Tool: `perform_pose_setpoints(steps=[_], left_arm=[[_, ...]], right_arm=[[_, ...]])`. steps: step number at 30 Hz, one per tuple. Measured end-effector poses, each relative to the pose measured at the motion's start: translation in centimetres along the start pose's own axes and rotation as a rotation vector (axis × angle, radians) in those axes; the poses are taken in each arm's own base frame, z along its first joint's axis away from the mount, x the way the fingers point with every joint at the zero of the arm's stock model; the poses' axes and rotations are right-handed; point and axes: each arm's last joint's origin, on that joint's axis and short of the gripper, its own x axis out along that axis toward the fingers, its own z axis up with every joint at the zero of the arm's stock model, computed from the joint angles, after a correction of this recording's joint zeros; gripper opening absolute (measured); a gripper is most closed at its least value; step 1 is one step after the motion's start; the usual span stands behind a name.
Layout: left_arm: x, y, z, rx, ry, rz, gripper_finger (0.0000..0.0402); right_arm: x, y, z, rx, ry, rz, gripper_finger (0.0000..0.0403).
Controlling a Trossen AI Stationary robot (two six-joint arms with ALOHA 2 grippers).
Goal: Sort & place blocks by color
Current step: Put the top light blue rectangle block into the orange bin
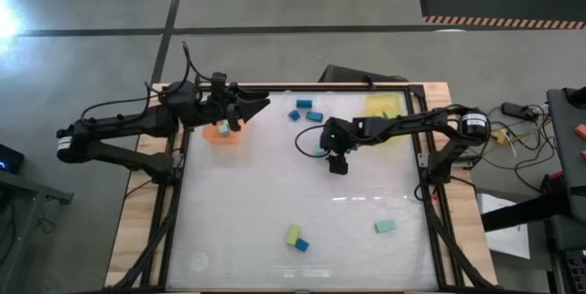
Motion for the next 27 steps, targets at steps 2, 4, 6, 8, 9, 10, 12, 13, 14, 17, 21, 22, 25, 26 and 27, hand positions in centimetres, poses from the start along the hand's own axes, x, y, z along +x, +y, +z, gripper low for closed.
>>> perform_pose_setpoints(steps=[2, 4, 6, 8, 9, 10, 12, 13, 14, 17, 21, 22, 25, 26, 27], left_arm=[[0.0, 0.0, 0.0, 0.000, 0.000, 0.000, 0.0201], [0.0, 0.0, 0.0, 0.000, 0.000, 0.000, 0.0201], [0.0, 0.0, 0.0, 0.000, -0.001, 0.001, 0.0201], [0.0, 0.0, 0.0, 0.000, -0.001, 0.001, 0.0201], [0.0, 0.0, 0.0, 0.000, -0.001, 0.001, 0.0201], [0.0, 0.0, 0.0, 0.000, -0.001, 0.001, 0.0201], [0.0, 0.0, 0.0, 0.000, -0.001, 0.001, 0.0201], [0.0, 0.0, 0.0, 0.001, -0.001, 0.001, 0.0201], [0.0, 0.0, 0.0, 0.003, -0.001, 0.001, 0.0201], [0.0, 0.0, 0.0, 0.006, -0.002, 0.002, 0.0201], [0.0, 0.0, 0.0, 0.007, -0.001, 0.003, 0.0201], [0.1, 0.1, 0.0, 0.007, -0.001, 0.003, 0.0201], [0.1, 0.1, 0.0, 0.007, 0.000, 0.004, 0.0201], [0.1, 0.1, 0.0, 0.006, 0.000, 0.004, 0.0201], [0.1, 0.1, 0.0, 0.006, 0.000, 0.004, 0.0201]], right_arm=[[0.0, 0.0, 0.2, -0.002, -0.002, -0.006, 0.0255], [-0.1, -0.1, 0.5, -0.010, -0.011, -0.018, 0.0256], [-0.1, -0.2, 0.7, -0.028, -0.013, -0.059, 0.0254], [-0.1, -0.4, 0.6, -0.045, -0.003, -0.078, 0.0251], [-0.1, -0.5, 0.6, -0.046, -0.003, -0.080, 0.0250], [-0.1, -0.5, 0.5, -0.048, -0.002, -0.080, 0.0249], [0.0, -0.4, 0.4, -0.048, 0.003, -0.079, 0.0247], [0.1, -0.4, 0.2, -0.048, 0.008, -0.077, 0.0247], [0.1, -0.4, 0.1, -0.048, 0.013, -0.077, 0.0247], [0.5, -0.4, -0.3, -0.049, 0.025, -0.074, 0.0246], [1.5, -0.3, -0.6, -0.030, 0.054, -0.051, 0.0246], [1.8, -0.3, -0.7, -0.022, 0.058, -0.044, 0.0244], [2.4, -0.2, -0.8, 0.005, 0.061, -0.011, 0.0229], [2.4, -0.2, -0.8, 0.012, 0.060, -0.006, 0.0220], [2.4, -0.2, -0.7, 0.023, 0.054, 0.001, 0.0211]])
